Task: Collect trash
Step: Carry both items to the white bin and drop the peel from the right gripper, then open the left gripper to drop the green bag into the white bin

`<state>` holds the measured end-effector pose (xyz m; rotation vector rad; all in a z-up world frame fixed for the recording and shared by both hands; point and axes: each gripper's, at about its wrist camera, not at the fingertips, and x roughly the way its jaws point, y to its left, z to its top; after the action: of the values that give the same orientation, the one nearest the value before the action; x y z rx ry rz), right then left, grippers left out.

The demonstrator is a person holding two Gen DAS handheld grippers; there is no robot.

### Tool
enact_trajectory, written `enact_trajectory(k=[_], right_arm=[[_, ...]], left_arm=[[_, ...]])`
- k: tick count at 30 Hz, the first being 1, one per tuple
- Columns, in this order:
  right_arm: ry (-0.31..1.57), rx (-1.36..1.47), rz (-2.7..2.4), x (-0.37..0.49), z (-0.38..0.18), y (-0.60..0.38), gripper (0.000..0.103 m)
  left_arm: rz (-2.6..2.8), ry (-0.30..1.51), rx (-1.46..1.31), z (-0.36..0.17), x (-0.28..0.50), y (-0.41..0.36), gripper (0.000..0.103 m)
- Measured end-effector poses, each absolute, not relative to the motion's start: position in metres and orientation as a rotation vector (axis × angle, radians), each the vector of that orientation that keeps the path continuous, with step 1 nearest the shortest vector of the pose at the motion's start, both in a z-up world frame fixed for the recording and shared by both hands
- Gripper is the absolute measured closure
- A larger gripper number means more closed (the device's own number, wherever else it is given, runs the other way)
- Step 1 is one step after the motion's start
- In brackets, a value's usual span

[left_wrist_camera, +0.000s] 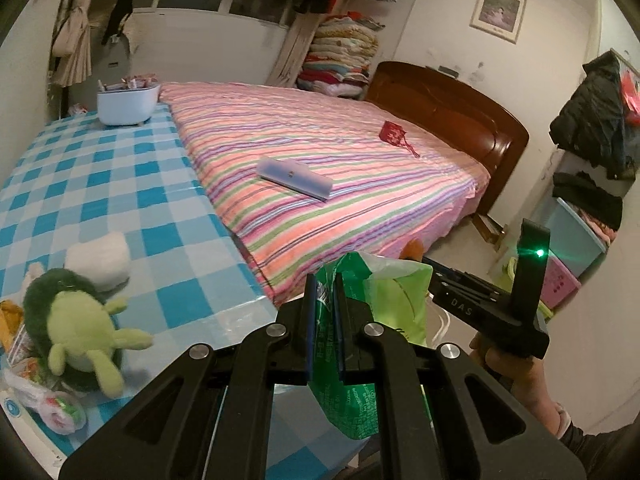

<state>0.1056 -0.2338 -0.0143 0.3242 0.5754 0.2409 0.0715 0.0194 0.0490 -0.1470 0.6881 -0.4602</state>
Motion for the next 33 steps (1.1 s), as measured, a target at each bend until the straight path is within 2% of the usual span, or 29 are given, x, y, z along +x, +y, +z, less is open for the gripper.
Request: enact_trajectory(k=[11,27,31,33], right_arm=[[0.406,0.402,0.163,0.088,0.007,-0.258,0.036],[0.362,0.405,0.154,0.084,0.009,-0.261,0.036],[0.358,0.409,0.154,0.085,0.01,-0.264,0.036],[0.353,0.409,0.156,0.084,0.01,-0.262,0.036]], left_arm=[[-0.472,0.736,-0.097,0.03,0.095,-0.012,0.096],[-0.463,0.758,0.007,0.013,0.108,-0.06,0.095],[-0.455,0.748,0.011,0.013,0.109,-0.063,0.091],[-0.453,0.744,0.016,0.013,0.11,-0.064,0.086]])
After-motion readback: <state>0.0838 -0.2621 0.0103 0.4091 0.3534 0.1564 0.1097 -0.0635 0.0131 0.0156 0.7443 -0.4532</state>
